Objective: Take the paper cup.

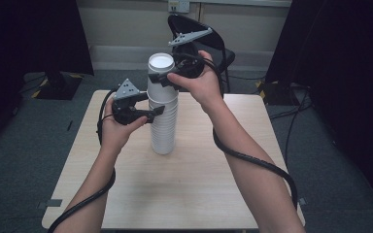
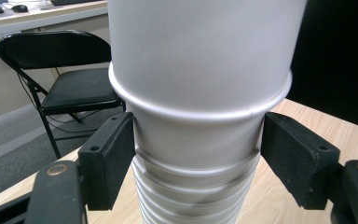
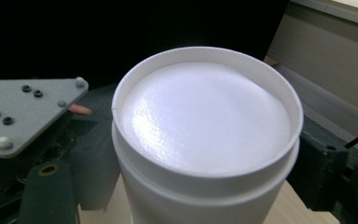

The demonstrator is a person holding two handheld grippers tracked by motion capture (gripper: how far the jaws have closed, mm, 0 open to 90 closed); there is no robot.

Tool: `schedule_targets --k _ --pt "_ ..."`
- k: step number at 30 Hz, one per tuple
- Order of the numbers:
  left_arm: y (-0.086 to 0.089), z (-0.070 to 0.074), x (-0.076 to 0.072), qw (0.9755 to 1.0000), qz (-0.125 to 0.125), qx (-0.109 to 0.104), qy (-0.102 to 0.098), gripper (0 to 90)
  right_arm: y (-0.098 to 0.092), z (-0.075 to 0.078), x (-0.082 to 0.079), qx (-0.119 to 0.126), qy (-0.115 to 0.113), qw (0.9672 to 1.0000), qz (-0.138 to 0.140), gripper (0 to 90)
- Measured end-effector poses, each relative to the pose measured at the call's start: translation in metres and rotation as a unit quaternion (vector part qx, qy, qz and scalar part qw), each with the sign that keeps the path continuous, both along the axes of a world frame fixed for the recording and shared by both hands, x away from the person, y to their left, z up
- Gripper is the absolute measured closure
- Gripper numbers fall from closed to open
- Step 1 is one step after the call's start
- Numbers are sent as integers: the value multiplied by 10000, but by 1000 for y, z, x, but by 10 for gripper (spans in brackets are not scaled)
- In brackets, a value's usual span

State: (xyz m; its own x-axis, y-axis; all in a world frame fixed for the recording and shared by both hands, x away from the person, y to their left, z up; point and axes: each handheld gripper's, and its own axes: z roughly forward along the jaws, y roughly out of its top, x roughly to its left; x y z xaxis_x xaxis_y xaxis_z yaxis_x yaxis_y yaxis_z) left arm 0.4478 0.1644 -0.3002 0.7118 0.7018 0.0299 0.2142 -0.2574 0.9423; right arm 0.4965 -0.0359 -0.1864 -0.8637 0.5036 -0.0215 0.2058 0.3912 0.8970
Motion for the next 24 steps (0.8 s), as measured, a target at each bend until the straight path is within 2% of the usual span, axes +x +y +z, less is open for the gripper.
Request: schedule_targets --k 6,8,14,18,24 --pt "1 -3 0 10000 27 -83 44 243 -8 18 1 342 153 9993 -33 222" --pt "2 -4 -1 10000 30 -42 44 236 -10 25 2 365 179 9992 -58 222" --pt "8 -8 -1 9998 114 -94 129 190 -15 46 1 439 176 9989 -55 222" --pt "9 -9 -3 9998 110 -9 146 183 -22 53 0 522 197 9984 -79 222" --pt "10 -12 -5 9998 103 -13 172 178 -37 60 -2 711 191 9972 -166 222"
